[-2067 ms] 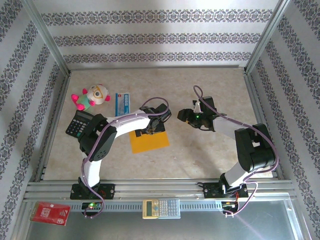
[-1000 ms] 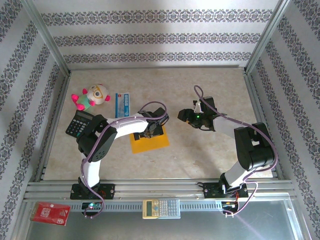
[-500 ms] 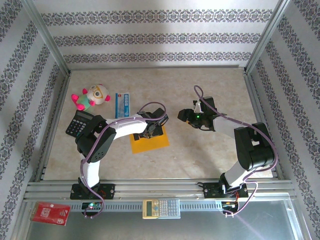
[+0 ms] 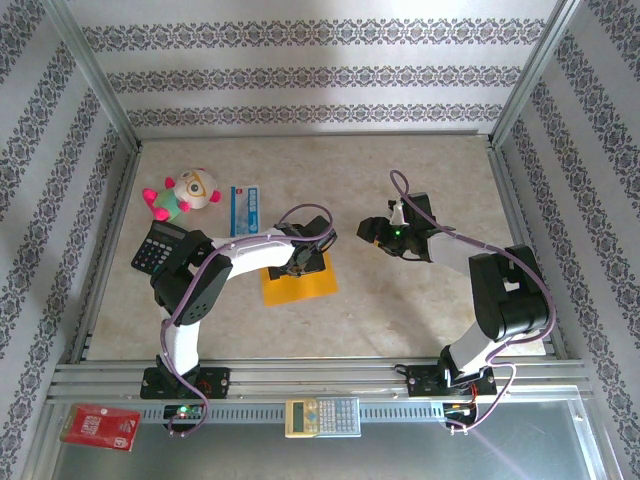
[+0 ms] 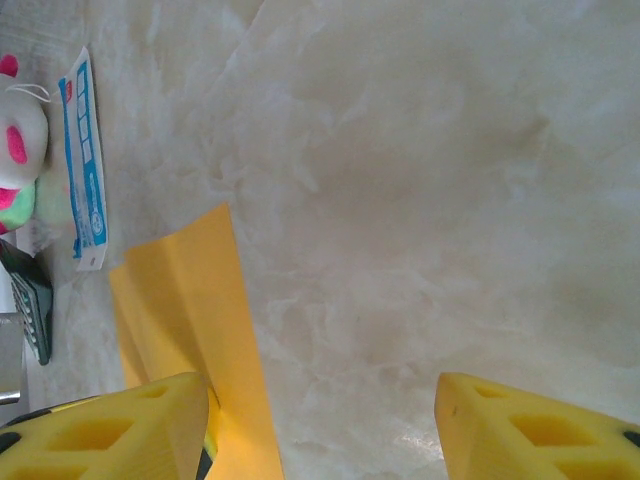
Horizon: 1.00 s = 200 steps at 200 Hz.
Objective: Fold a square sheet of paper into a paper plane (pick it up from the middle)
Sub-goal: First fold the square sheet of paper in half at the center of the table.
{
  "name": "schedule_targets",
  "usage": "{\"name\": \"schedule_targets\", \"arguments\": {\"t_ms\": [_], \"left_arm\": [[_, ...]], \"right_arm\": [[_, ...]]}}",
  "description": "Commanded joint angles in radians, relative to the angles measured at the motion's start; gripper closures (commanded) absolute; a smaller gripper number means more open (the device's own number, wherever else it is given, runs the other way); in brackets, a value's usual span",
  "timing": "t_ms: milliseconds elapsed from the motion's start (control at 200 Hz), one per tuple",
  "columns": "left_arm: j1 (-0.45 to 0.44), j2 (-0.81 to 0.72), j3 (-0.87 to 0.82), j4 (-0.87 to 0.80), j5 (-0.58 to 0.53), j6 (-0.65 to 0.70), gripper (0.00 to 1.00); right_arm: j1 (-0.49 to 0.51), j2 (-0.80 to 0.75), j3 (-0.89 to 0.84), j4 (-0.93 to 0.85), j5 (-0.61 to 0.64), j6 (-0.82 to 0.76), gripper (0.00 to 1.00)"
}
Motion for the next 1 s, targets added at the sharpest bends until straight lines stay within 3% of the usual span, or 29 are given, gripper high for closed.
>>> {"name": "schedule_targets", "arguments": {"t_ms": [0, 285, 555, 879, 994], "left_arm": [[0.006, 0.063, -0.022, 0.025, 0.075, 0.024, 0.07], [0.007, 0.051, -0.011, 0.089, 0.106, 0.076, 0.14], [0.007, 0.026, -0.016, 0.194, 0.182, 0.149, 0.38], [0.007, -0.089, -0.126, 0.574, 0.375, 0.163, 0.71], [0.007, -0.146, -0.177, 0.752, 0.488, 0.155, 0.76]], "right_arm": [[-0.008, -0.002, 0.002, -0.005, -0.010, 0.003, 0.38], [-0.010, -0.001, 0.004, -0.005, -0.013, 0.004, 0.38], [-0.017, -0.017, 0.004, -0.011, -0.010, 0.006, 0.38], [-0.047, -0.067, 0.032, -0.072, 0.002, -0.011, 0.38], [-0.086, -0.113, 0.051, -0.127, 0.023, -0.038, 0.38]]}}
